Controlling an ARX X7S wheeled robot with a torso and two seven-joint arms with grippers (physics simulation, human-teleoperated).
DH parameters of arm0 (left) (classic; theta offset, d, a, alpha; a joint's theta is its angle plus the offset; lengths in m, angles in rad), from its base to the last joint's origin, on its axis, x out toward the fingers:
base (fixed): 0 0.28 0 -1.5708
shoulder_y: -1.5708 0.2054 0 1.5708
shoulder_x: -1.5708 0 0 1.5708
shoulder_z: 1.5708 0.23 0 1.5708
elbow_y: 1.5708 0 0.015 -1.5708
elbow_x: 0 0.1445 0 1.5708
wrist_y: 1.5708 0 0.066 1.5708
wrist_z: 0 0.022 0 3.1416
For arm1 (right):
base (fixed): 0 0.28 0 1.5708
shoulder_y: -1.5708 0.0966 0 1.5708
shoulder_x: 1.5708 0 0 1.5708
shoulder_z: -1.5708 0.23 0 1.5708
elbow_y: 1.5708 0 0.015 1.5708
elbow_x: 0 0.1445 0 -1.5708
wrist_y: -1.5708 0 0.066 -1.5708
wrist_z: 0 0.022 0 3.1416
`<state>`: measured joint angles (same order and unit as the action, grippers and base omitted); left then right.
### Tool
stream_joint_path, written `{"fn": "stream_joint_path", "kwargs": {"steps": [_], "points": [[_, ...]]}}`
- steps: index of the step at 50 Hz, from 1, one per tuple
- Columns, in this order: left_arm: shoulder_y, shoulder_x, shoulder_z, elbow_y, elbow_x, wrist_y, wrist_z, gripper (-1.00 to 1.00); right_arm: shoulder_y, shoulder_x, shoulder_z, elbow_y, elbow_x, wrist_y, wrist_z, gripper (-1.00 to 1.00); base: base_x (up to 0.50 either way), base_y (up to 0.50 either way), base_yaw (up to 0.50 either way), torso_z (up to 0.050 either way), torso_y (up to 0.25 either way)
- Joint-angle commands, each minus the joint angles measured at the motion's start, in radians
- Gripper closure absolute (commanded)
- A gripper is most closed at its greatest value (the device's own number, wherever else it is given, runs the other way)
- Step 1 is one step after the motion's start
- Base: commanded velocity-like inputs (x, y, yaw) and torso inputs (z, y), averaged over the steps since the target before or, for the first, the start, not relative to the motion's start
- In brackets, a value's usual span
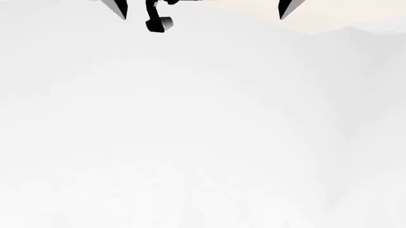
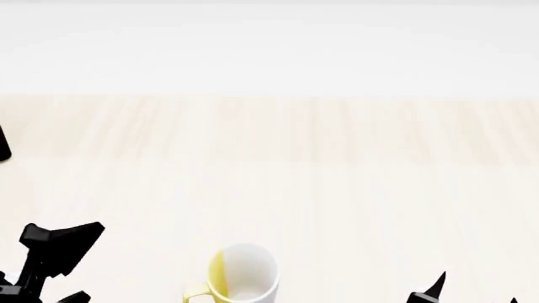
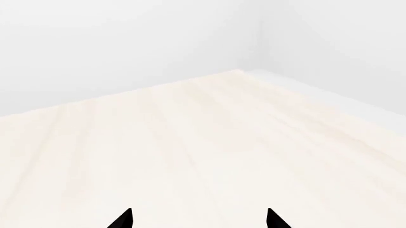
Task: Put the yellow and white mug to the front of the white mug.
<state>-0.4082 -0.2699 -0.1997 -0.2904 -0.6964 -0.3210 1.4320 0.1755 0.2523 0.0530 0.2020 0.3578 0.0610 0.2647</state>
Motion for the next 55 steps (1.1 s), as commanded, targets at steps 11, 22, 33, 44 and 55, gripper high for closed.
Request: {"fn": "stream_joint_path", "kwargs": {"steps": [11,22,33,44,55], "points": [[0.282,0.12,-0.189,0.364,-0.136,0.069,-0.206,-1.0,-0.03,0.005,-0.004,-0.045,0.01,-0.004,0.007,-1.0,0.0,0.0,0.0,0.0,0.0],[0.382,0.259,-0.214,0.441,-0.019,0.265,-0.398,-1.0,-0.061,0.01,-0.003,-0.093,0.018,-0.012,0.01,-1.0,0.0,0.0,0.0,0.0,0.0],[0.44,0.26,-0.093,0.442,0.045,0.563,-0.774,-1.0,-0.108,0.019,-0.005,-0.188,0.019,-0.02,0.021,-1.0,0.0,0.0,0.0,0.0,0.0],[0.488,0.259,-0.065,0.451,0.04,0.699,-0.951,-1.0,-0.191,0.019,-0.009,-0.337,-0.025,-0.085,0.052,-1.0,0.0,0.0,0.0,0.0,0.0],[0.543,0.245,-0.012,0.436,0.199,0.903,-1.127,-1.0,-0.267,0.022,-0.006,-0.463,-0.068,-0.12,0.091,-1.0,0.0,0.0,0.0,0.0,0.0]]}}
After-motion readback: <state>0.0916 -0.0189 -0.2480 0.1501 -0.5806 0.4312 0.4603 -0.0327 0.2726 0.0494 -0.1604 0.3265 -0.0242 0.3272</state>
